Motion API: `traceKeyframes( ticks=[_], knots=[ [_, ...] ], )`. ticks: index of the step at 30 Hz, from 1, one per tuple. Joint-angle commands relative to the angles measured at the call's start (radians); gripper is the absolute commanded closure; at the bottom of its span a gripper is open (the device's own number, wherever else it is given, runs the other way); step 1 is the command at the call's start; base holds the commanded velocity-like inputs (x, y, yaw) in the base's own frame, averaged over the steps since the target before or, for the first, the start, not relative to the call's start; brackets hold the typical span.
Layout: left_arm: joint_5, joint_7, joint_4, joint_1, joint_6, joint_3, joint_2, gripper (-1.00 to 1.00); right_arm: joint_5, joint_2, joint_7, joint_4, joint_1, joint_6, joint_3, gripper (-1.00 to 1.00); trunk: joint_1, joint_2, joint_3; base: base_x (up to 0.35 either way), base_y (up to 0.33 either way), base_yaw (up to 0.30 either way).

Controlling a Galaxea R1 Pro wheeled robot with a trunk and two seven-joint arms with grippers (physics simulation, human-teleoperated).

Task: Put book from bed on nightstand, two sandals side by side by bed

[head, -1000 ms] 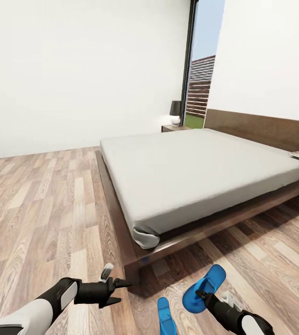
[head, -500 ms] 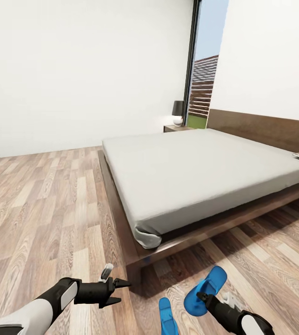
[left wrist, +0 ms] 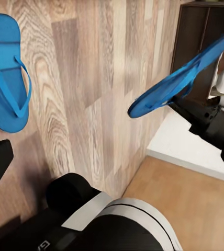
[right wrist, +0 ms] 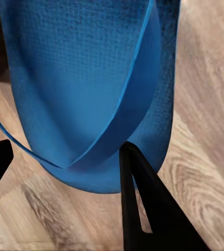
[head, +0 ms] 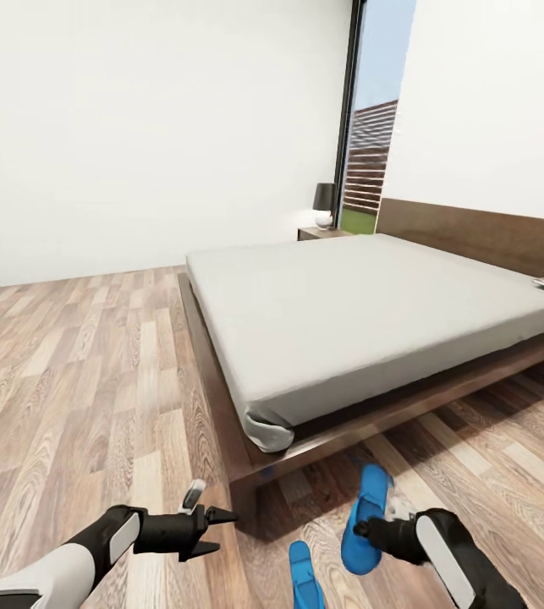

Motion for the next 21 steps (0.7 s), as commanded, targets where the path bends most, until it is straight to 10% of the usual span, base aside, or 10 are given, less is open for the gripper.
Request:
traceKeyframes(
  ticks=[1,6,21],
  knots=[
    [0.004,-0.002,0.003,0.000,0.010,0.001,0.002,-1.00,0.033,-0.001,-0.010,0.001,-0.031,0.046,0.042,1.00,0.000,0.000,-0.001,0.000,0.000,0.000],
    [0.008,-0.006,0.022,0.000,0.011,0.003,0.006,-1.00,0.153,0.004,0.013,0.006,-0.097,0.129,0.224,1.00,0.000,0.000,-0.001,0.000,0.000,0.000],
    [0.008,-0.058,0.025,0.000,0.075,0.007,0.074,-1.00,0.192,0.000,0.110,0.174,-0.191,0.166,0.396,1.00,0.003,-0.002,-0.032,0.000,0.000,0.000]
  ],
)
